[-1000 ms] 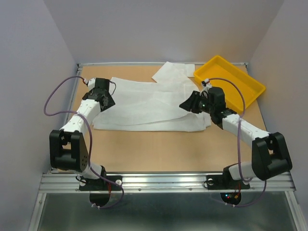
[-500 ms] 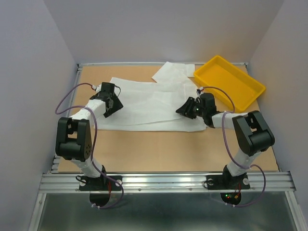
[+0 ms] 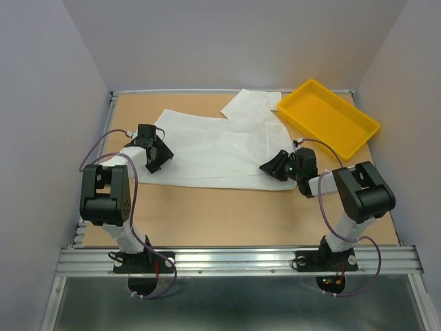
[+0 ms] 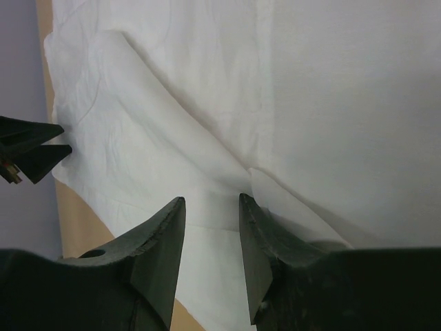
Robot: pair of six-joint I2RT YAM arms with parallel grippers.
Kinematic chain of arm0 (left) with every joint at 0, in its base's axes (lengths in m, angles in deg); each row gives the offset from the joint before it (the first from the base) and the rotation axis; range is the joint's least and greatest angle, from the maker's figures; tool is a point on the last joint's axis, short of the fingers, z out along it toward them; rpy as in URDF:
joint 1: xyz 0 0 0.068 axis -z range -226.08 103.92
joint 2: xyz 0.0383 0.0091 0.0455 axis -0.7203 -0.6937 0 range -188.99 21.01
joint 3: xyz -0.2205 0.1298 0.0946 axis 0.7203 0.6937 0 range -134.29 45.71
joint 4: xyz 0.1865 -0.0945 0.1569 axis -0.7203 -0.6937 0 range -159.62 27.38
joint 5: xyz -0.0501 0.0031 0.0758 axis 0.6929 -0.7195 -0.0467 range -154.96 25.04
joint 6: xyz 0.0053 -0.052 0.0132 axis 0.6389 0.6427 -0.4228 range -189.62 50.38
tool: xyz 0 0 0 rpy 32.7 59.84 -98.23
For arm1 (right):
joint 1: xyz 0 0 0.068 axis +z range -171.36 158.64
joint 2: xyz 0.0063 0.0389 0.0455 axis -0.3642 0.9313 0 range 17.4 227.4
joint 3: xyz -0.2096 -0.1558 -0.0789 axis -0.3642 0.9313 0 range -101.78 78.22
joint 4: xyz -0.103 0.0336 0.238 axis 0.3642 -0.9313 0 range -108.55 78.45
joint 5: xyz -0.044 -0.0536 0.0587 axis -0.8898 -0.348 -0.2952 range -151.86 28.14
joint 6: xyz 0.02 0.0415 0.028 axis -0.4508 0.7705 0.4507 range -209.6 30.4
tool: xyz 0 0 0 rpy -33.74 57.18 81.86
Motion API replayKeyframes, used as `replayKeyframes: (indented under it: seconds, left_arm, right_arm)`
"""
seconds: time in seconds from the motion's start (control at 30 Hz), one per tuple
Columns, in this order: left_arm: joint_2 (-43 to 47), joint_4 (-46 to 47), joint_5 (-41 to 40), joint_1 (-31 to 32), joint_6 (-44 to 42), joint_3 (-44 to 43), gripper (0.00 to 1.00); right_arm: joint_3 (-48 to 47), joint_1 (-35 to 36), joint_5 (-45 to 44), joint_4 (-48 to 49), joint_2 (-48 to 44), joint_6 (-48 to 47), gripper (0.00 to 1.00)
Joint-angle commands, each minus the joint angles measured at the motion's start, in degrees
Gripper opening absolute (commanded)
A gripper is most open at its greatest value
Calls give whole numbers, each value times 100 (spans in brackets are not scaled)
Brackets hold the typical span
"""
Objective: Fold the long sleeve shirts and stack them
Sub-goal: Fold the shirt
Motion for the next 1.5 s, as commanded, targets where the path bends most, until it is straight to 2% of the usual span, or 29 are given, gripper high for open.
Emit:
replayKeyframes:
  seconds: [0.0,0.2,0.33,0.43,0.57,0.63,0.8,0.93,1.2,1.37,1.47]
  left_arm:
    - [0,-243,435,-153,155,619,70]
    - [852,-278,1112,-504,208,1507,70]
    - [1897,-498,1376,-540,498,2375,70]
    - [3151,-901,1385,-540,718,2763,70]
    - [4076,-1393,1166,-540,780,2686,71]
    - [4210,-1535,1078,-540,578,2258,71]
    - [3658,-1501,612,-513,-133,1018,73]
    - [2422,-1027,795,-461,-643,78,72]
    - [371,-692,761,-170,-732,-1137,67]
    - [-368,-657,-63,-153,-1346,-1919,70]
    - [-614,-683,-609,-162,-1786,-2280,76]
  right_arm:
    - [535,-82,-238,-605,-89,-52,43]
    - [765,-82,246,-1957,-738,-165,43]
    - [976,-82,352,-2863,-1537,-385,44]
    - [985,-82,387,-3818,-2065,-657,46]
    - [679,-90,449,-4541,-2383,-1062,48]
    - [432,-82,571,-4718,-2567,-1282,48]
    - [-962,-82,186,-4719,-2465,-1712,49]
    - [-1930,-82,-491,-4710,-1682,-2099,49]
    - [-3101,-82,-948,-4710,-354,-2512,49]
    - [-3479,-82,-1677,-4710,-152,-3021,49]
    - [-3796,-134,-2125,-4701,-73,-3391,57]
